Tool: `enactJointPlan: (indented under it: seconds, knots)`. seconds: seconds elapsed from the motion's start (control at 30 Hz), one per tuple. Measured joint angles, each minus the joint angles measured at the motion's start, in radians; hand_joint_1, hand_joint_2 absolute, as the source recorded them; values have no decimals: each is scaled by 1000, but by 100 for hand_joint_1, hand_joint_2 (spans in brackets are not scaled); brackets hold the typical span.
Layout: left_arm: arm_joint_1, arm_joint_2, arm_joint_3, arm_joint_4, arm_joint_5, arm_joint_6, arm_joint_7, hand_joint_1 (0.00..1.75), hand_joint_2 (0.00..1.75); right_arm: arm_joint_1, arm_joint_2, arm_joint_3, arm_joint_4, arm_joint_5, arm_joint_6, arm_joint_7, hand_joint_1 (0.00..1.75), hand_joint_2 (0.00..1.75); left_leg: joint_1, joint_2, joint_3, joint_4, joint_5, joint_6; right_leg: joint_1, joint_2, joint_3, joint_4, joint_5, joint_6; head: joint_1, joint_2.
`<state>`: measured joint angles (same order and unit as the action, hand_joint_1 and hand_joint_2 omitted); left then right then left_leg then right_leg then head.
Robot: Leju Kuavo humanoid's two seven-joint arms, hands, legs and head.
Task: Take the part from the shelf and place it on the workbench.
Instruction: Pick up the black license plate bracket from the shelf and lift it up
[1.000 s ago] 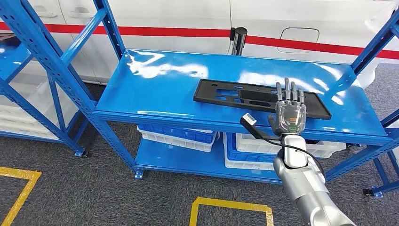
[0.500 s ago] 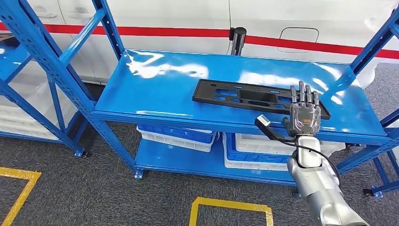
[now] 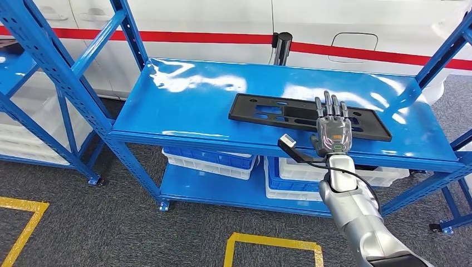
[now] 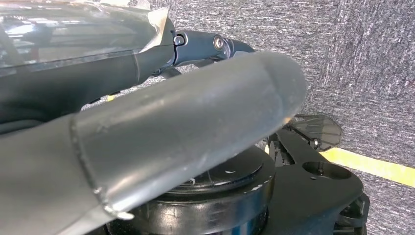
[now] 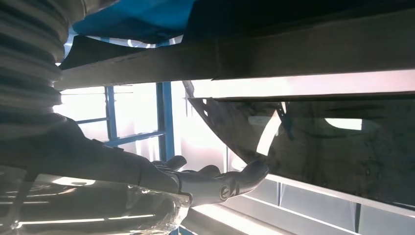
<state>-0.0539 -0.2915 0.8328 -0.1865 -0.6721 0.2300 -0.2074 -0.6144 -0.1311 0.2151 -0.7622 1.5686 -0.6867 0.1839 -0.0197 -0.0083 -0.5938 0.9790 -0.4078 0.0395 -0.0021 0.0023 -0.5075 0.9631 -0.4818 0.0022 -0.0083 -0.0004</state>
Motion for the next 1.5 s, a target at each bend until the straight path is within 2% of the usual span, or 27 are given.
enactJointPlan:
  seconds: [0.37, 0.77, 0.97, 1.03, 1.1, 1.2, 1.5]
  knots:
    - [0, 6, 0, 0, -3, -8, -7, 0, 0, -8, 13, 84, 12, 0, 23, 48, 0, 175, 0, 0, 0, 0, 0, 0, 0, 0, 0, 0, 0, 0, 0, 0]
    - [1, 11, 0, 0, -20, -17, -6, 0, 0, -109, 31, 144, 145, 0, 58, 108, 0, 175, 0, 0, 0, 0, 0, 0, 0, 0, 0, 0, 0, 0, 0, 0]
    - [1, 11, 0, 0, -22, -20, -6, 0, 0, -158, 48, 158, 207, 0, 60, 108, 2, 175, 0, 0, 0, 0, 0, 0, 0, 0, 0, 0, 0, 0, 0, 0]
    - [1, 12, 0, 0, -22, -20, -7, 0, 0, -177, 55, 161, 230, 0, 69, 104, 72, 175, 0, 0, 0, 0, 0, 0, 0, 0, 0, 0, 0, 0, 0, 0]
    - [1, 12, 0, 0, -22, -20, -8, 0, 0, -196, 62, 164, 253, 0, 84, 101, 153, 175, 0, 0, 0, 0, 0, 0, 0, 0, 0, 0, 0, 0, 0, 0]
    - [1, 12, 0, 0, -20, -17, -13, 0, 0, -219, 76, 168, 284, 0, 111, 95, 170, 175, 0, 0, 0, 0, 0, 0, 0, 0, 0, 0, 0, 0, 0, 0]
    - [2, 12, 16, 0, -5, -7, -33, 0, 0, -262, 122, 178, 338, -8, 135, 82, 175, 175, 0, 0, 0, 0, 0, 0, 0, 0, 0, 0, 0, 0, 0, 0]
